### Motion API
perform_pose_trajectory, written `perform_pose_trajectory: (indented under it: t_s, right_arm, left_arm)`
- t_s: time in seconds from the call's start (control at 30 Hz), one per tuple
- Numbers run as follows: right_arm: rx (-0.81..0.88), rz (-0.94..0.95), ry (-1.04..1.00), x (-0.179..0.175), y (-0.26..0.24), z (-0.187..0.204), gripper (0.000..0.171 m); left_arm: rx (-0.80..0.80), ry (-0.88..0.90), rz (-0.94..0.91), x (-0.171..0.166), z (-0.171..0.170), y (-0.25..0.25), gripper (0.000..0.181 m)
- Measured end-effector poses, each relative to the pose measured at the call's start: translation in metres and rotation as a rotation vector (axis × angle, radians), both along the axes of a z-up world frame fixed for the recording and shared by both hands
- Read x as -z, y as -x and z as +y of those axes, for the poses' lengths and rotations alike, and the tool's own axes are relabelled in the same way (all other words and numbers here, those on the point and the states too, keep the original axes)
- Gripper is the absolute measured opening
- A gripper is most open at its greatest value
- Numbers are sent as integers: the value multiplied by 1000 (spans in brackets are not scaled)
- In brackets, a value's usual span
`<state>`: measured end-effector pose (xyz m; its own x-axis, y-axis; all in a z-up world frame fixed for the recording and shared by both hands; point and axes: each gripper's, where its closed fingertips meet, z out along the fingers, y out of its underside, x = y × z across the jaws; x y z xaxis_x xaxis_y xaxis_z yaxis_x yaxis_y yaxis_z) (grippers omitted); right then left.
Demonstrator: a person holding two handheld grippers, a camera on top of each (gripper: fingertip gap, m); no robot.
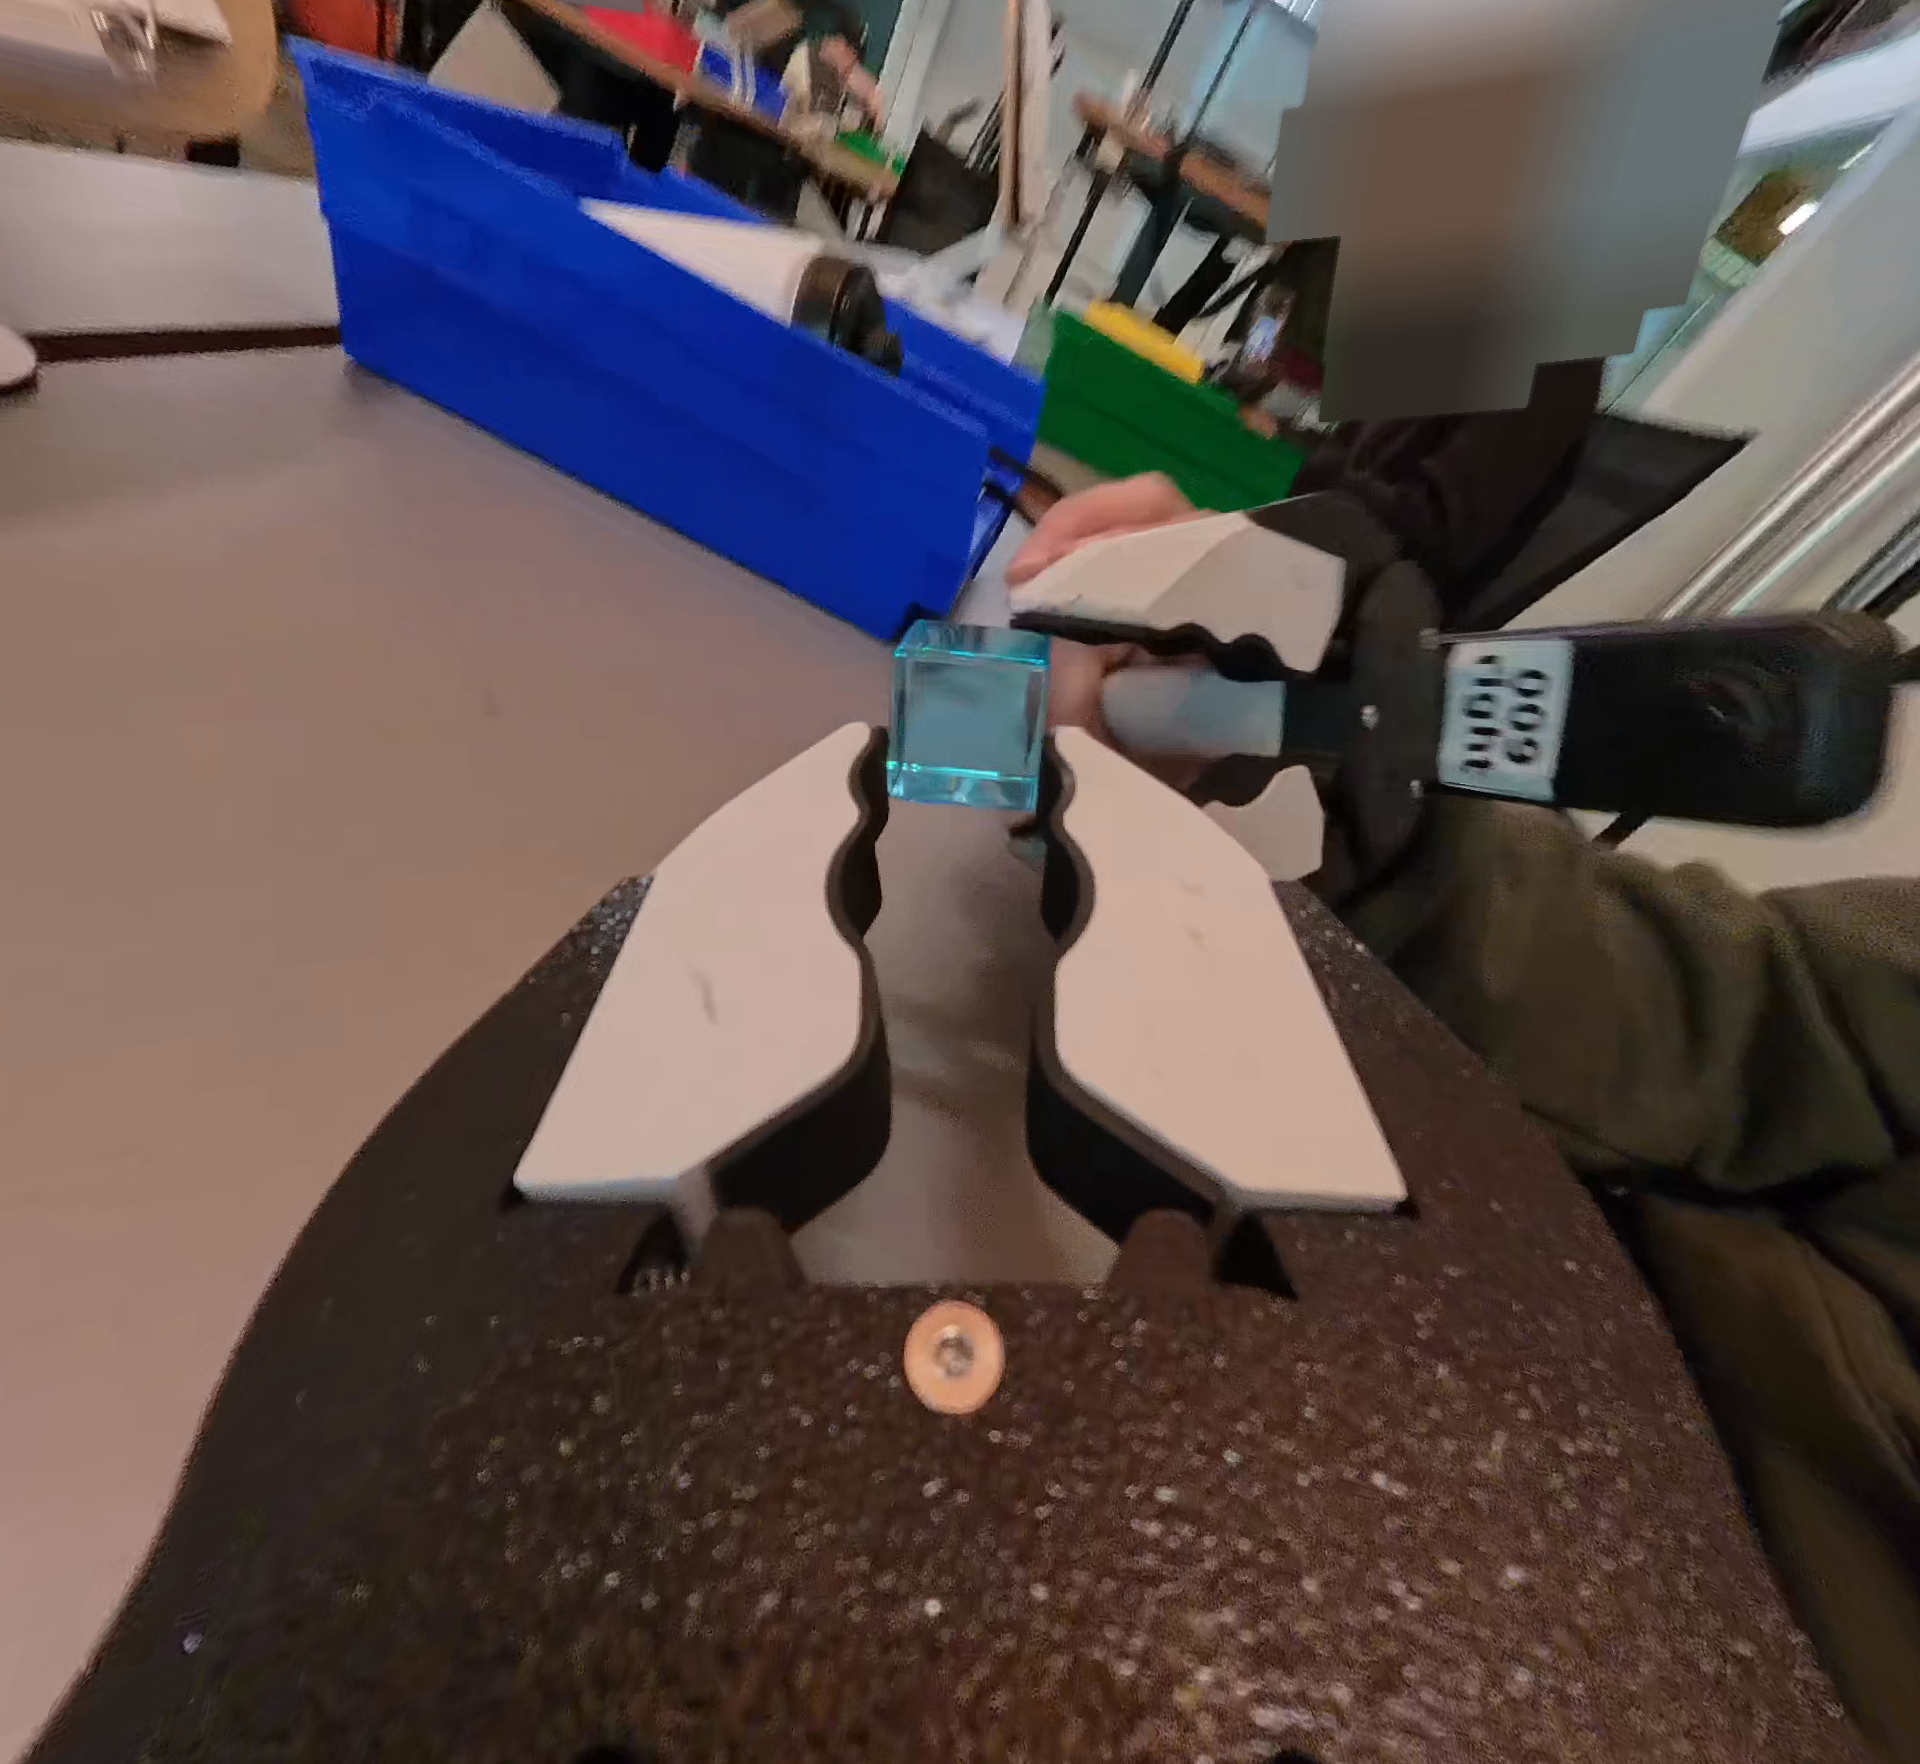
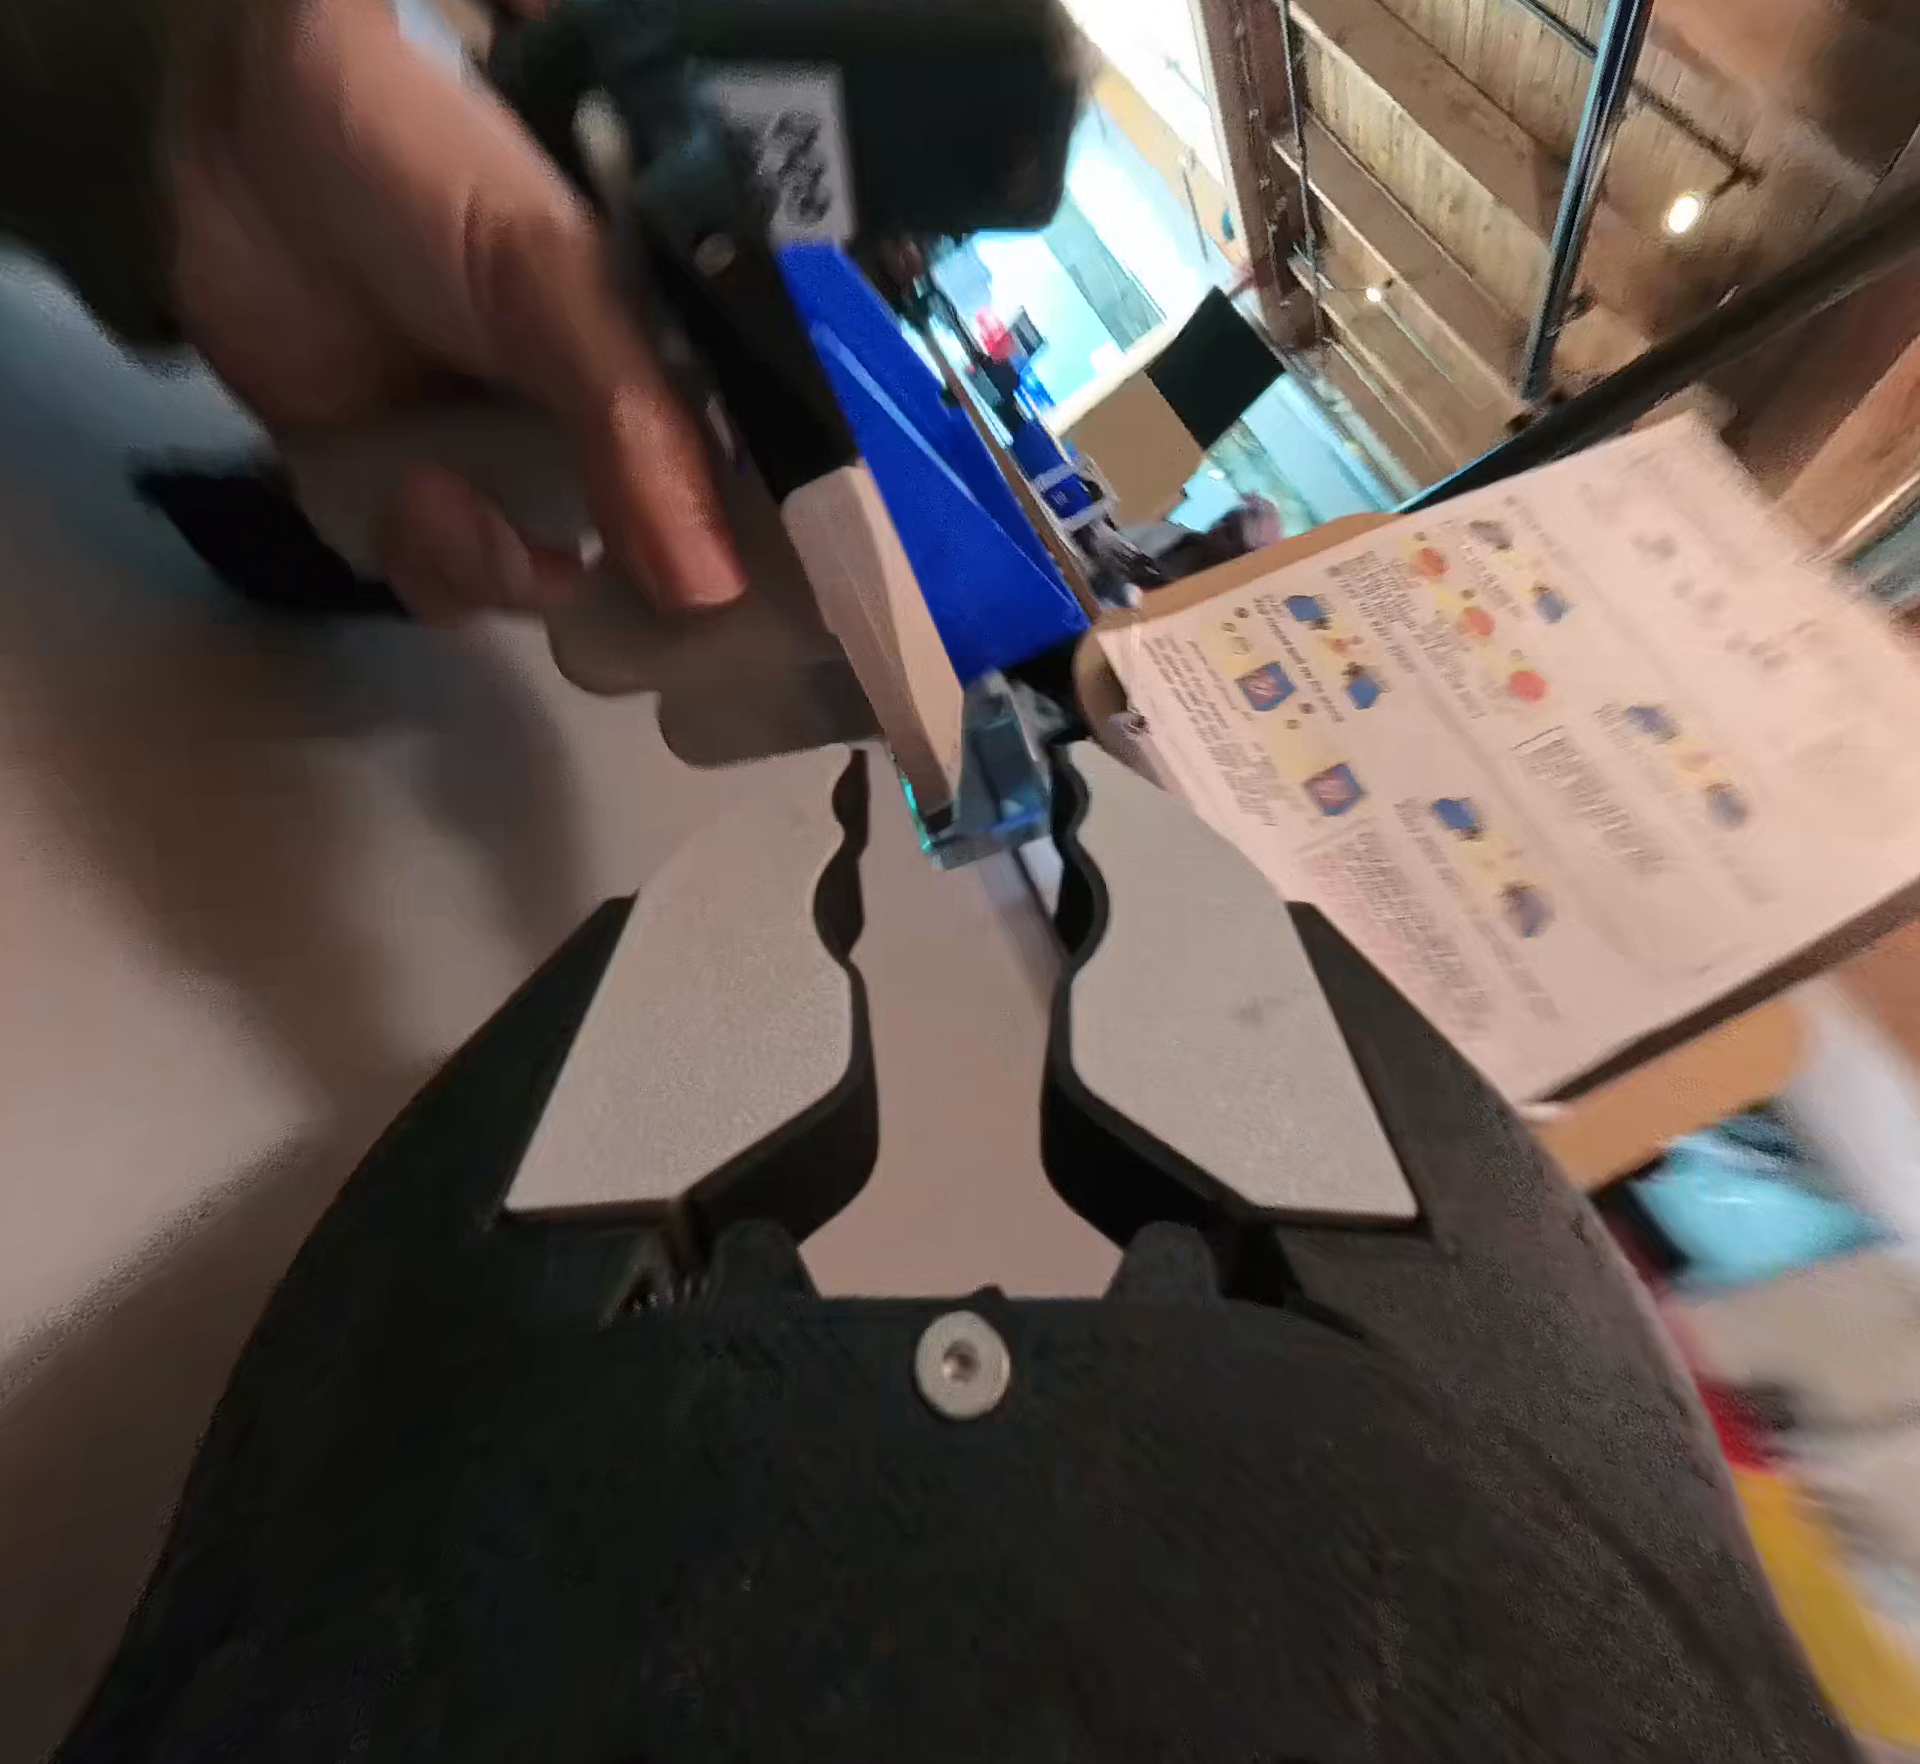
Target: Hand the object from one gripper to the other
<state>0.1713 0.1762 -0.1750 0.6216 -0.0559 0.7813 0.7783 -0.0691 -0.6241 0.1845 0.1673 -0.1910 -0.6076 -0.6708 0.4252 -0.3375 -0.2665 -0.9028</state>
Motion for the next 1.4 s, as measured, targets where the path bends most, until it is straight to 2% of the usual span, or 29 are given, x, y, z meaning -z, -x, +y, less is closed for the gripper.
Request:
perform_pose_trajectory:
  t_s: [0.1,0.17,0.2,0.27,0.37,0.43,0.53,0.63,0.7,0.8,0.9,1.1,1.27,1.4]
  right_arm:
    - [-152,444,-42,-10,3,-4,60]
    - [-285,792,-26,-15,7,-5,76]
    - [-376,942,-16,-20,12,-6,76]
    - [-534,1130,-37,-32,20,-12,57]
    - [-617,1171,-68,-41,26,-18,33]
    - [-568,1132,-40,-34,26,-14,35]
    - [-559,1079,-12,-30,29,-13,26]
    - [-517,1058,-8,-29,24,-11,26]
    - [-429,1066,-77,-29,9,-8,26]
    - [-252,1111,-196,-25,-23,-6,26]
    - [-209,1243,-278,-22,-38,-7,26]
    - [-433,1510,-355,-34,-27,-8,26]
    - [-725,1815,-360,-43,-12,-8,26]
    - [-811,1861,-305,-43,3,-5,26]
  left_arm:
    - [67,144,-111,-24,7,10,26]
    - [124,180,-185,-37,8,20,27]
    - [166,182,-208,-40,6,26,27]
    - [248,173,-206,-41,-2,35,27]
    - [295,119,-197,-33,-12,39,27]
    - [312,76,-195,-29,-17,40,27]
    - [296,35,-197,-25,-19,38,27]
    - [250,4,-221,-26,-15,34,27]
    - [120,-67,-249,-27,-7,21,29]
    - [-111,-299,-357,-26,2,5,34]
    - [-251,-518,-451,-25,-1,-2,38]
    - [-470,-814,-662,-33,-3,-6,46]
    - [-575,-899,-813,-49,-4,3,37]
    - [-611,-936,-825,-52,0,5,28]
